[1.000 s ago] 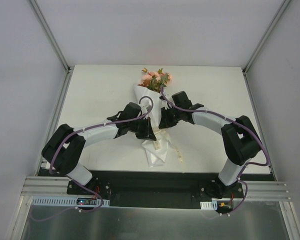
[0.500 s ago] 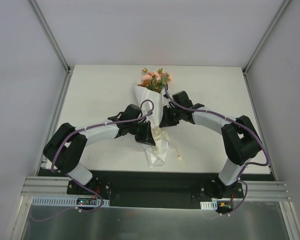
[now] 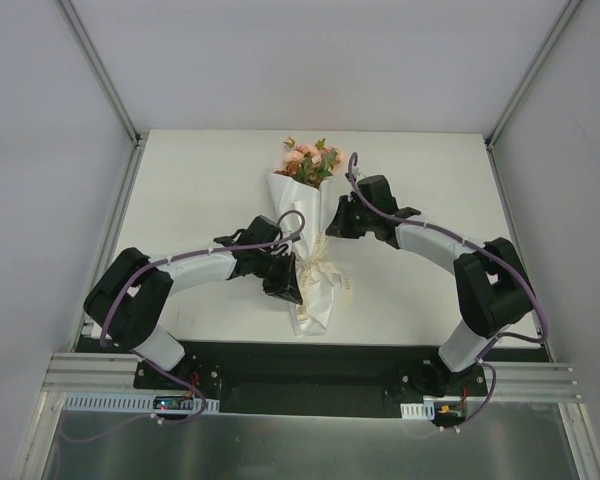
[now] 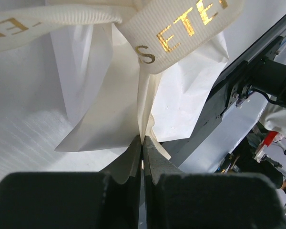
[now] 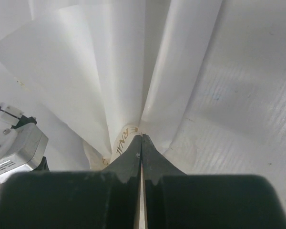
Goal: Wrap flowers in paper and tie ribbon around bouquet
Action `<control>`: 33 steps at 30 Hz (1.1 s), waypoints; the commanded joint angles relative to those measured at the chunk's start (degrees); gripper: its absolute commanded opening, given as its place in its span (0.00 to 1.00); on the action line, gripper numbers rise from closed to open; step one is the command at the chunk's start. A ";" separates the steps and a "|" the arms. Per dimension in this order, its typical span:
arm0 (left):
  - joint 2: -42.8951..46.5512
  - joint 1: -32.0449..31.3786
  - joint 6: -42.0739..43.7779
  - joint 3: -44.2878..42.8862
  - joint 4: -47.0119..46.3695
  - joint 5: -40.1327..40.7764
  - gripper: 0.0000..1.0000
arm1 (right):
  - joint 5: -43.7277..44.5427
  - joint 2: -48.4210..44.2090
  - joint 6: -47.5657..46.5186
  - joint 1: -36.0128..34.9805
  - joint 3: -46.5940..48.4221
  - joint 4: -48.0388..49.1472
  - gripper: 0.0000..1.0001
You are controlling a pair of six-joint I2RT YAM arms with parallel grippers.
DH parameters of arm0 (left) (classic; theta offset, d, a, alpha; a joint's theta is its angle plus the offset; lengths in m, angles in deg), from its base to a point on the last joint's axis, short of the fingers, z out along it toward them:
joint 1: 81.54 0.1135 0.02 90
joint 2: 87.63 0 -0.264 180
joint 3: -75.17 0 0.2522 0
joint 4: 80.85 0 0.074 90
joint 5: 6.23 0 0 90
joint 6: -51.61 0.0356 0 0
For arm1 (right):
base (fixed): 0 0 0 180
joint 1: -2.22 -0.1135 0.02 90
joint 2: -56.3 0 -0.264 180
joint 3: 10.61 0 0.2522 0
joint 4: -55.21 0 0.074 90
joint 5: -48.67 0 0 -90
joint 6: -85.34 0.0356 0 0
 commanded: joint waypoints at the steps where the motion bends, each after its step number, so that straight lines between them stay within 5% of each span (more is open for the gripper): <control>1: 3.82 0.18 0.68 2.18 3.13 1.36 0.00 | 3.39 0.80 3.15 0.43 -1.14 2.40 0.00; 20: 15.51 5.10 -1.44 7.73 3.30 6.65 0.00 | 6.12 6.07 6.93 3.15 -3.60 4.60 0.00; 33: 5.67 14.68 4.36 3.86 11.39 6.89 0.00 | 8.84 6.60 10.45 4.38 -5.53 4.16 0.00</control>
